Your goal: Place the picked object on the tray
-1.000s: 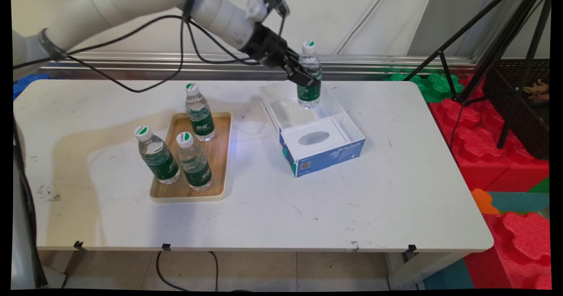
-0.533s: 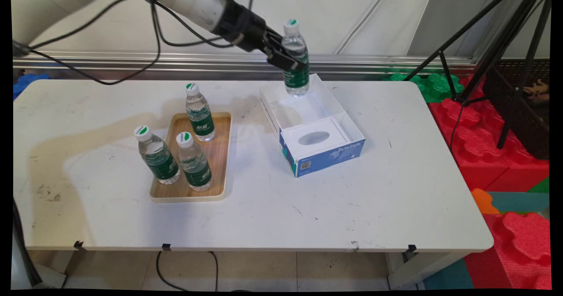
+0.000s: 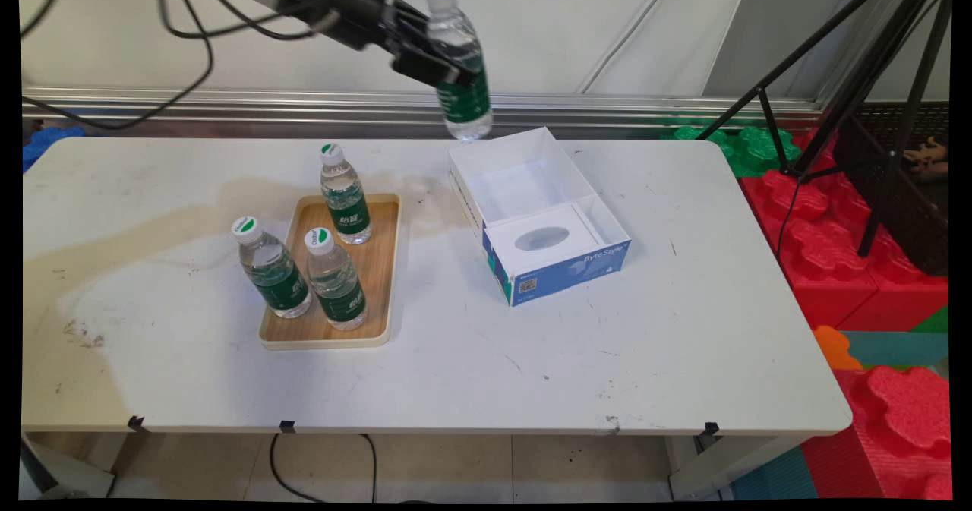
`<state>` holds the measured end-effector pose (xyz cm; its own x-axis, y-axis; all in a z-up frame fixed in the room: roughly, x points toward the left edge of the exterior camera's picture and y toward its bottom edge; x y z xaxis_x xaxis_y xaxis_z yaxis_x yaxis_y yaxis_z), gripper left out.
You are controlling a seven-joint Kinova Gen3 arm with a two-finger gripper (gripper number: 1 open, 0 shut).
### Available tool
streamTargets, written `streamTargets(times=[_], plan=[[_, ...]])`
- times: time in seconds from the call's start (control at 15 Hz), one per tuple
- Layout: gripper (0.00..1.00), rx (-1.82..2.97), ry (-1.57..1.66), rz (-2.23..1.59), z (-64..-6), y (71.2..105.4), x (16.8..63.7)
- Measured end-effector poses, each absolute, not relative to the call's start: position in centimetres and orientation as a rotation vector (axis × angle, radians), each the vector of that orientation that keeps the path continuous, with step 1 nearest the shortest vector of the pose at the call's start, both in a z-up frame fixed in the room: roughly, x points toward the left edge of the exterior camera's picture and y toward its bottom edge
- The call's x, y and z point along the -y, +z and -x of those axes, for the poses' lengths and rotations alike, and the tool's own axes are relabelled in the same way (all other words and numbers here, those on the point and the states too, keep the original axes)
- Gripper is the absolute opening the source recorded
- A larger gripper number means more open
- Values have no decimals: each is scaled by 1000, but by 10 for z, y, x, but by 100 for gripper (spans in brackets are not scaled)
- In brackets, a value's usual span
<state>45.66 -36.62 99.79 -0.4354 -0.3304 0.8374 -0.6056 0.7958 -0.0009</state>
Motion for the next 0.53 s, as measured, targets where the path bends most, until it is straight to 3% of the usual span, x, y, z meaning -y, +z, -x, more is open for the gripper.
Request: streamTargets(times=[0.53], plan=[[0,2057,388,-743,-512,1047,296]])
